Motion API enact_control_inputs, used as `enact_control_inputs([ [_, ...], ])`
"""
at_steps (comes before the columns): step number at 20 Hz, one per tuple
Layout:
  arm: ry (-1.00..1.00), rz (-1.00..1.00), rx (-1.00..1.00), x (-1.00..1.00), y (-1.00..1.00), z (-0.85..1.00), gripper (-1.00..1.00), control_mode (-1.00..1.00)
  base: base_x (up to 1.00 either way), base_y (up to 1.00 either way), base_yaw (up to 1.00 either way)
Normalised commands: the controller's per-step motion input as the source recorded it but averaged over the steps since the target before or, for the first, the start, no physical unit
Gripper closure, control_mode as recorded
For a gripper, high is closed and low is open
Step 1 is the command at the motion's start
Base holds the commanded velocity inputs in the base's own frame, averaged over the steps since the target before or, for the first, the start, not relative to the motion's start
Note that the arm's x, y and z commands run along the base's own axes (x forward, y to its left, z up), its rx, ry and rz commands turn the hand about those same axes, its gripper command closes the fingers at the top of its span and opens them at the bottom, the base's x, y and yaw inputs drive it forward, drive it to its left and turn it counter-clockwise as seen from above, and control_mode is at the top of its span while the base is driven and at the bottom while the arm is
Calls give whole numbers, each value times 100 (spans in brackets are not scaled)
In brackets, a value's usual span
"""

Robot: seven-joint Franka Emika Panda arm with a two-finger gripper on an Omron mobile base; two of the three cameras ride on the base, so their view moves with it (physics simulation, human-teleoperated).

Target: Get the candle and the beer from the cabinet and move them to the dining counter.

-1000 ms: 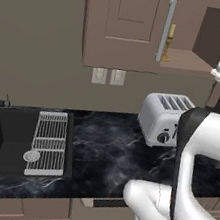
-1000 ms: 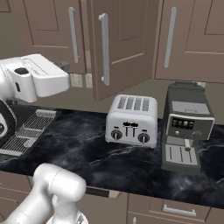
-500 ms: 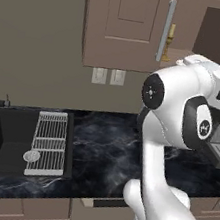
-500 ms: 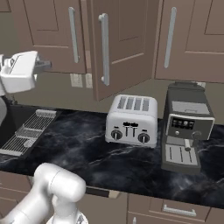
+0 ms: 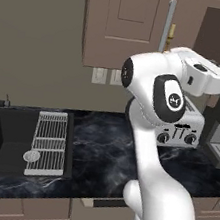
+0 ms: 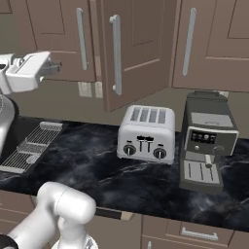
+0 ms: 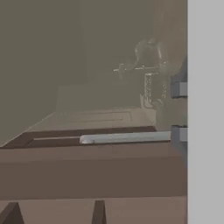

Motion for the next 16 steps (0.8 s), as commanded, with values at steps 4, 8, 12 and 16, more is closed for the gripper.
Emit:
enact_control_inputs([
  [4,5,-1,0,58,-9,0,-100,-100,0,0,0],
  [8,4,0,0,57,-17,0,-100,-100,0,0,0],
  [12,2,0,0,54,-21,-2,-100,-100,0,0,0],
  [16,0,0,0,41,-24,-9,-100,-100,0,0,0],
])
